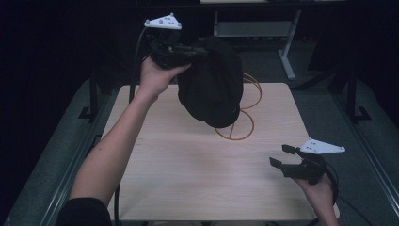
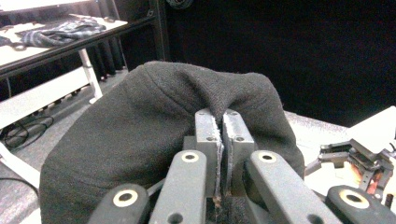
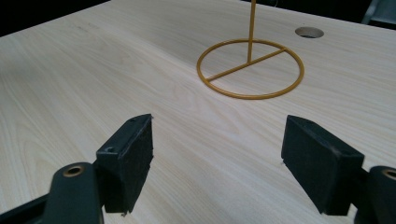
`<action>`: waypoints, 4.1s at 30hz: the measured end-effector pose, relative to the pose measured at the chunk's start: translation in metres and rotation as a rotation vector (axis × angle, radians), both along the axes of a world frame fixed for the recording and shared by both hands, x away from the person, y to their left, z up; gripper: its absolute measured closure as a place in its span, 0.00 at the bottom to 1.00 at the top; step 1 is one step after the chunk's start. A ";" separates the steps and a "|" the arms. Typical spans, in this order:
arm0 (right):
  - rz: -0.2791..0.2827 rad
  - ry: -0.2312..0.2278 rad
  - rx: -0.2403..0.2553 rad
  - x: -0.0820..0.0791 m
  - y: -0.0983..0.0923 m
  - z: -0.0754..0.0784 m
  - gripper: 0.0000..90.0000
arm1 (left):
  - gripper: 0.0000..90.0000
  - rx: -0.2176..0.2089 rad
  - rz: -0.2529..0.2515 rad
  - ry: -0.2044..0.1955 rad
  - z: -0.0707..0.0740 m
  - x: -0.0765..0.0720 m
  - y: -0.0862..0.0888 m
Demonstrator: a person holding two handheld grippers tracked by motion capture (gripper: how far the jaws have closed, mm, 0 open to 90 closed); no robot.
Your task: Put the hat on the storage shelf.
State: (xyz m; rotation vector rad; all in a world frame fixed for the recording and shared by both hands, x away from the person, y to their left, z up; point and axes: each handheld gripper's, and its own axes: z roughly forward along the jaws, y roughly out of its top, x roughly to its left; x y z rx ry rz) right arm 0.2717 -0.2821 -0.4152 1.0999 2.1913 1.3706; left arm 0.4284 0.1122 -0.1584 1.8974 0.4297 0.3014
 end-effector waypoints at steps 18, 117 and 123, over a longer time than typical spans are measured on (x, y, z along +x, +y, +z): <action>-0.040 -0.025 0.033 0.001 -0.008 0.003 0.27 | 0.97 0.103 -0.019 0.092 -0.012 0.055 -0.069; -0.057 0.026 -0.025 0.002 0.014 -0.009 0.19 | 0.31 0.189 0.142 0.193 -0.121 -0.040 0.059; -0.052 0.034 -0.035 0.003 0.014 -0.011 0.19 | 0.31 0.177 0.151 0.198 -0.130 -0.042 0.067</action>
